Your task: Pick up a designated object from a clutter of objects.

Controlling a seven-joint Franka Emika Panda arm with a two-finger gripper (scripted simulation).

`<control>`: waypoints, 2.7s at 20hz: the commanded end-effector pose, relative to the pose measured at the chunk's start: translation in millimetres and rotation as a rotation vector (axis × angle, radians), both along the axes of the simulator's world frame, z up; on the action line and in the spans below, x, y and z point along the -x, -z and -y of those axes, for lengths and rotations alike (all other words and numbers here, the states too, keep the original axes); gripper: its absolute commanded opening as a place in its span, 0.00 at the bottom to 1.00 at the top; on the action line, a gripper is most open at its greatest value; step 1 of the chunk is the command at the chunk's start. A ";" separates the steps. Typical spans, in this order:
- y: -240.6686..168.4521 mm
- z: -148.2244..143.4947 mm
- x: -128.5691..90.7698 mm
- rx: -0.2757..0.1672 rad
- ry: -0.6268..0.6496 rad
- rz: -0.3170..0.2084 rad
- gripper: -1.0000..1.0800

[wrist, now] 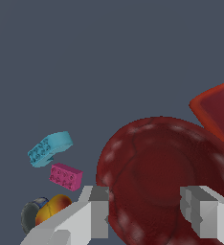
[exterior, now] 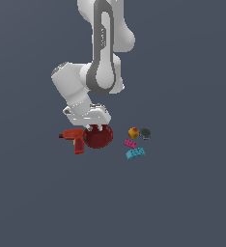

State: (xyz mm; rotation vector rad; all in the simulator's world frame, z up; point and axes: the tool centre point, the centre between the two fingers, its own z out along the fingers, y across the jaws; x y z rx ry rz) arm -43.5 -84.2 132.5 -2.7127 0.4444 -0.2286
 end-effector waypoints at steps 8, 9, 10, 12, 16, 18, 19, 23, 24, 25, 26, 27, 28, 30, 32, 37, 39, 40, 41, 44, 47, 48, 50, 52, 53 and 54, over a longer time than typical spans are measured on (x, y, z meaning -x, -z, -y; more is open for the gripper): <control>43.7 39.2 40.6 0.017 0.146 0.001 0.62; 47.0 42.1 44.4 0.020 0.157 0.000 0.62; 49.9 44.8 48.0 0.023 0.167 -0.002 0.62; 55.0 49.4 54.5 0.028 0.185 -0.005 0.62; 62.0 55.7 64.1 0.037 0.210 -0.010 0.62; 63.9 57.5 66.9 0.040 0.217 -0.012 0.62; 64.6 58.1 67.8 0.040 0.219 -0.013 0.62; 64.6 57.9 67.6 0.040 0.219 -0.013 0.62; 65.1 57.7 67.5 0.040 0.219 -0.013 0.62; 66.0 57.5 67.3 0.040 0.219 -0.013 0.62; 67.2 57.1 67.0 0.040 0.219 -0.013 0.62; 68.7 56.6 66.7 0.040 0.219 -0.013 0.62; 70.7 56.3 66.3 0.040 0.219 -0.013 0.62; 75.6 55.0 65.3 0.040 0.220 -0.014 0.62; 81.6 53.5 63.8 0.040 0.221 -0.014 0.62; 91.6 51.0 61.2 0.041 0.221 -0.014 0.62; 93.1 50.6 60.8 0.041 0.221 -0.014 0.62; 93.3 50.6 60.7 0.041 0.221 -0.014 0.62; 93.3 50.6 60.7 0.041 0.221 -0.014 0.00; 93.3 50.6 60.7 0.041 0.221 -0.014 0.00; 93.3 50.6 60.7 0.041 0.221 -0.014 0.00; 93.3 50.6 60.7 0.041 0.221 -0.014 0.00; 93.3 50.6 60.7 0.041 0.221 -0.014 0.00; 92.9 50.7 60.9 0.041 0.222 -0.014 0.00; 92.3 50.7 60.9 0.041 0.222 -0.014 0.00; 91.5 50.6 61.0 0.041 0.222 -0.014 0.00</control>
